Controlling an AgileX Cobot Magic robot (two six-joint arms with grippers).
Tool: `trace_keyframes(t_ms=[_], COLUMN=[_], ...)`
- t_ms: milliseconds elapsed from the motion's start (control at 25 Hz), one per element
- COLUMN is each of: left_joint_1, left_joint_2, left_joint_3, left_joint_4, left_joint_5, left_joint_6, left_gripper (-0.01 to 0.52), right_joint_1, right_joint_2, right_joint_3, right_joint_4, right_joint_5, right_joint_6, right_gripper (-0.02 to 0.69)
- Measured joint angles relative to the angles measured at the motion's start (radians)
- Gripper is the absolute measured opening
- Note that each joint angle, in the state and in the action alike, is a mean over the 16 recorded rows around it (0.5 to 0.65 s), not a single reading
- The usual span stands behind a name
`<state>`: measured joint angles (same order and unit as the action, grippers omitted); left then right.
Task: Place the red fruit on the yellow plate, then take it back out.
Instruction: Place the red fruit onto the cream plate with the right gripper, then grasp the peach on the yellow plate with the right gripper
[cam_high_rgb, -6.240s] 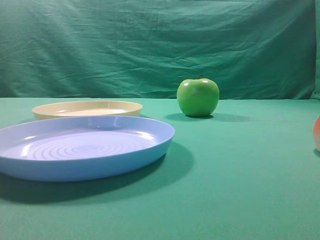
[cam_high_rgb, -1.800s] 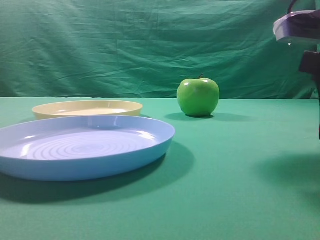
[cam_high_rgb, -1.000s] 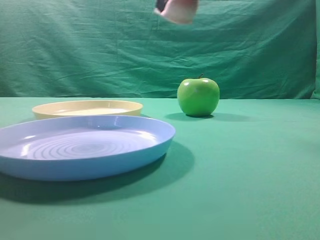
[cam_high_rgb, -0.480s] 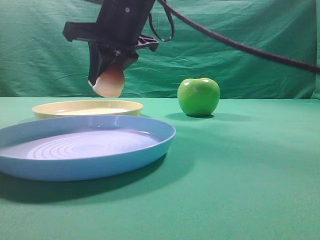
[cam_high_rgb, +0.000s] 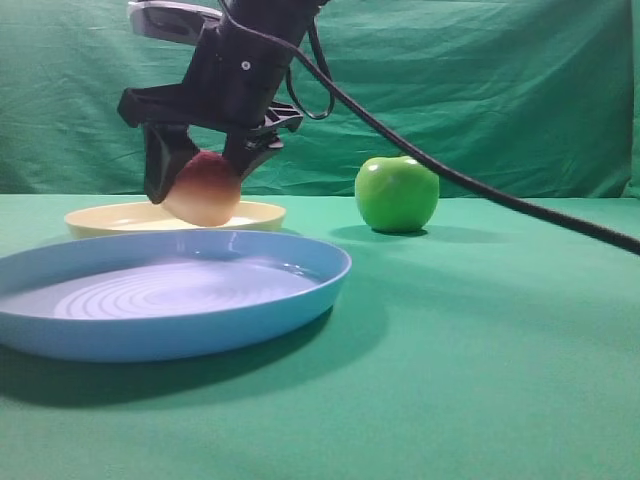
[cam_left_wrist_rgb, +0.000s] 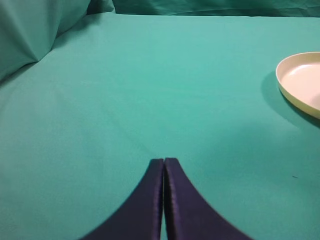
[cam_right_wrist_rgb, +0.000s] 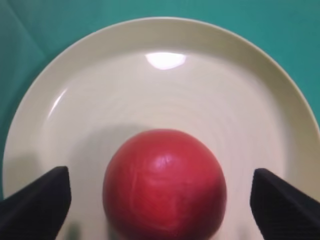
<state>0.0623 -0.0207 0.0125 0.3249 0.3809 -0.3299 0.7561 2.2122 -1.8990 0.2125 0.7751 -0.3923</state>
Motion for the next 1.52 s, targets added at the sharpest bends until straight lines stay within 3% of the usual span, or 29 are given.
trace_keyframes(t_ms=[120,480,640,1200,1520], left_joint_1=[0.0,0.0,0.0,0.0,0.0], left_joint_2=[0.0,0.0,0.0,0.0,0.0], left_joint_3=[0.0,0.0,0.0,0.0,0.0], left_joint_4=[0.0,0.0,0.0,0.0,0.0], left_joint_5=[0.0,0.0,0.0,0.0,0.0], left_joint_6=[0.0,0.0,0.0,0.0,0.0], left_gripper=[0.0,0.0,0.0,0.0,0.0], right_joint_1=[-0.01,-0.04,-0.045,-0.046,-0.062], right_joint_2=[-0.061,-0.316,-0.431,-0.76,-0.934], right_joint_3=[-0.01,-0.033,-0.034,-0.005,0.127], right_joint_4=[-0.021,-0.084,-0.098,-0.245,-0.401], right_joint_5=[0.095,0.367,0.433,0.497,0.491], right_joint_6=[0.043,0.189,0.249,0.431,0.49], right_gripper=[0.477,0.126,0.03,0.0,0.0])
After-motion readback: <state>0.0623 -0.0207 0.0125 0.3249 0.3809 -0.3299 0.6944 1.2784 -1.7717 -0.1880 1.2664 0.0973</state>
